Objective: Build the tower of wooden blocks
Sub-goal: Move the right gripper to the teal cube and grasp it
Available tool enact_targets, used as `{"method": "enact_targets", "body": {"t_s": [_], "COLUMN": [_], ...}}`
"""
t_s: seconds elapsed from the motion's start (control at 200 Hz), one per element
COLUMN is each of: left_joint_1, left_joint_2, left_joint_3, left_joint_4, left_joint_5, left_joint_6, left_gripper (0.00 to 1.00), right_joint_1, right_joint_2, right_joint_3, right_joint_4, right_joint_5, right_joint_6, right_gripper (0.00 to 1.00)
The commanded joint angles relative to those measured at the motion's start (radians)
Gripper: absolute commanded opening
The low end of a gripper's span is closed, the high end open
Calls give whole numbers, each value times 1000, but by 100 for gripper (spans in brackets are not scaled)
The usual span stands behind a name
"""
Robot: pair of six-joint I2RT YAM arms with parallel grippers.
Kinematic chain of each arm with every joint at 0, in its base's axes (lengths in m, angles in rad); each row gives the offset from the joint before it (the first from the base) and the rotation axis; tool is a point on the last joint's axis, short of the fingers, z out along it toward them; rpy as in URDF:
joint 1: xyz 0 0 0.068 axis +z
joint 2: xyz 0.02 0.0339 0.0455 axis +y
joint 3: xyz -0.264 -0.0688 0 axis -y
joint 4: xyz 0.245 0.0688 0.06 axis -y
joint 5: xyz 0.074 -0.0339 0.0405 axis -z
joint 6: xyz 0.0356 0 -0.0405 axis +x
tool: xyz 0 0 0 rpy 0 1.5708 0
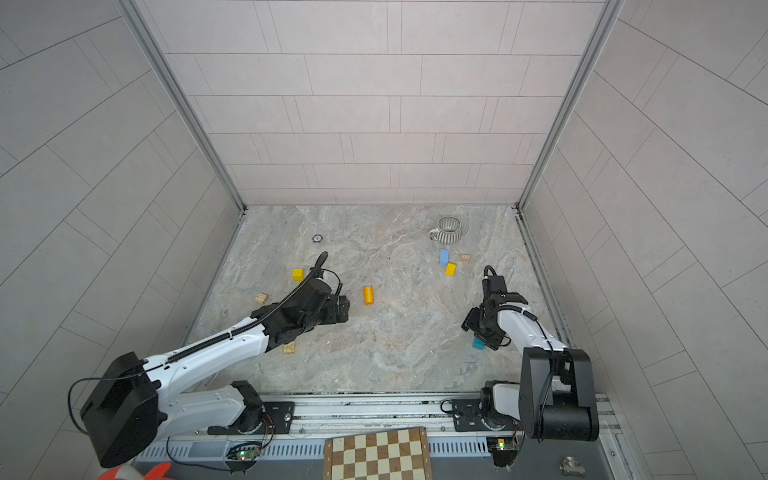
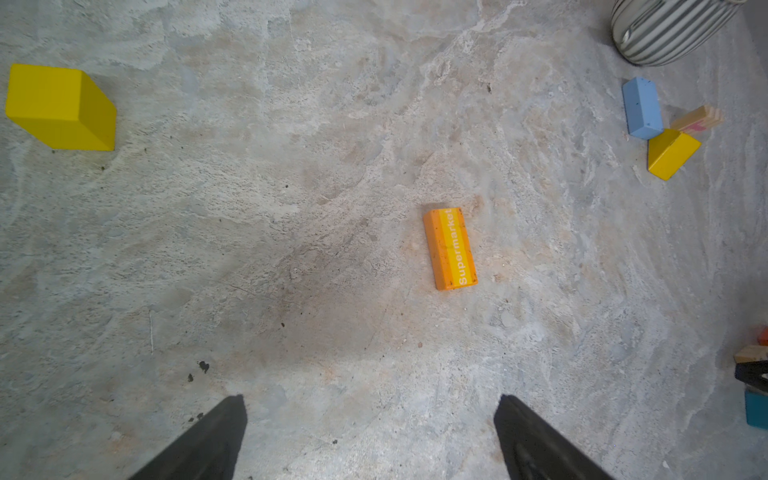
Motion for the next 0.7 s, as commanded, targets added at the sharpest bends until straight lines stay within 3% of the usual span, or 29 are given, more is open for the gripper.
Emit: {"method": "enact_targets", "body": {"t_s": [0.0,0.33,0.695], "left_joint_1": [-2,-2,-2], "left_joint_2": [8,8,16], "left_joint_3": [-9,-9,-6], "left_joint_4": [13,5,8], "left_joint_5": [-24,-30,-25], "left_joint_6": [2,2,2], "left_gripper": [100,100,100], "right_joint_1": [14,61,157], "right_joint_2": [10,21,-18], "right_joint_3": [48,69,28], "right_joint_4": [-14,-98,-101], "right_joint_5": [16,64,129], "right_joint_6": [-30,-76,-33], "right_gripper": [68,76,60]}}
